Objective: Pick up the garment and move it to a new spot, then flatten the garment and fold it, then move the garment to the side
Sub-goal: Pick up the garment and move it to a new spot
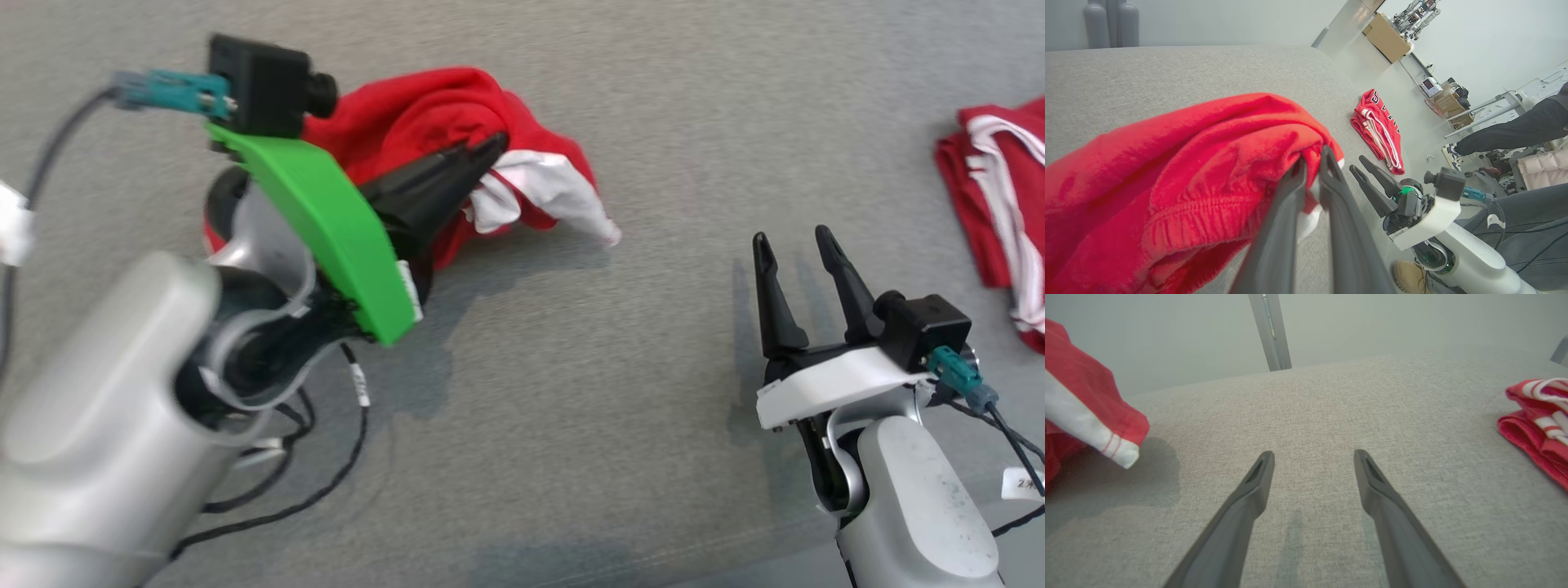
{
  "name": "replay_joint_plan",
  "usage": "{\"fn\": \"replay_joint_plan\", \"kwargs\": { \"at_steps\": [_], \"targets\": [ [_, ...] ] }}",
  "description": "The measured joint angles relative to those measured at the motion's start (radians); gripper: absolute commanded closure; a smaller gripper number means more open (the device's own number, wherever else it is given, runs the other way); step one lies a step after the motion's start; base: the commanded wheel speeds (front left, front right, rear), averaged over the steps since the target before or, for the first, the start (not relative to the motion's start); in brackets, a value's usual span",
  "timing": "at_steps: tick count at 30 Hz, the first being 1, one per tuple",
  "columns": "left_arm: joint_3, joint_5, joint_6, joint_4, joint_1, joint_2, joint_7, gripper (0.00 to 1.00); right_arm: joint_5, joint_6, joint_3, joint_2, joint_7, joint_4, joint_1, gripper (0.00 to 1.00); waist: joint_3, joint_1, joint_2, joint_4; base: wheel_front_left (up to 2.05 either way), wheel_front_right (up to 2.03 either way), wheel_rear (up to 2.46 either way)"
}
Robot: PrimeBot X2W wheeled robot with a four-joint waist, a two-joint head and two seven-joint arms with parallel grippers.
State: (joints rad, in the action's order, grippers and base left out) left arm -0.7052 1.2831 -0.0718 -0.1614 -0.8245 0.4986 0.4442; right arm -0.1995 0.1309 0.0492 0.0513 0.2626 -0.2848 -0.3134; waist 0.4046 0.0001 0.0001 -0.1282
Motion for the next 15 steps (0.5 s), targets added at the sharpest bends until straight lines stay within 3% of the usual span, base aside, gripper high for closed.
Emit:
{"fn": "replay_joint_plan", "kwargs": {
  "at_steps": [4,10,11,12,13,14,15],
  "targets": [
    [-0.071,-0.064,0.001,0.162,0.033,-0.075,-0.057,1.0,-0.034,0.0,0.016,0.0,0.0,-0.003,0.016,0.0,-0.006,0.0,0.0,-0.082,0.0,0.0,0.0],
    [-0.138,-0.115,0.04,0.403,0.088,-0.112,-0.105,1.0,-0.051,0.0,0.036,-0.001,0.0,0.0,0.023,0.0,-0.009,0.0,0.0,-0.187,0.0,0.0,0.0],
    [-0.138,-0.118,0.045,0.432,0.088,-0.118,-0.117,0.89,-0.05,0.0,0.031,-0.001,0.0,0.0,0.025,0.0,-0.009,-0.0001,0.0,-0.2,0.0,0.0,0.0],
    [-0.138,-0.119,0.047,0.454,0.088,-0.128,-0.128,0.64,-0.046,0.0,0.025,0.0,0.0,0.001,0.027,0.0,-0.009,-0.0001,0.0,-0.212,0.0,0.0,0.0],
    [-0.137,-0.12,0.051,0.471,0.088,-0.136,-0.138,0.64,-0.041,0.0,0.016,-0.001,0.0,0.002,0.03,0.0,-0.008,-0.0001,0.0,-0.22,0.0,0.0,0.0],
    [-0.137,-0.12,0.053,0.486,0.086,-0.143,-0.144,0.29,-0.037,0.0,0.007,-0.001,0.0,0.003,0.035,0.0,-0.008,-0.0001,0.0,-0.225,0.0,0.0,0.0],
    [-0.138,-0.126,0.056,0.495,0.082,-0.149,-0.148,0.0,-0.03,0.0,-0.003,0.0,0.0,0.005,0.041,0.0,-0.008,-0.0001,0.0,-0.225,0.0,0.0,0.0]
  ]
}}
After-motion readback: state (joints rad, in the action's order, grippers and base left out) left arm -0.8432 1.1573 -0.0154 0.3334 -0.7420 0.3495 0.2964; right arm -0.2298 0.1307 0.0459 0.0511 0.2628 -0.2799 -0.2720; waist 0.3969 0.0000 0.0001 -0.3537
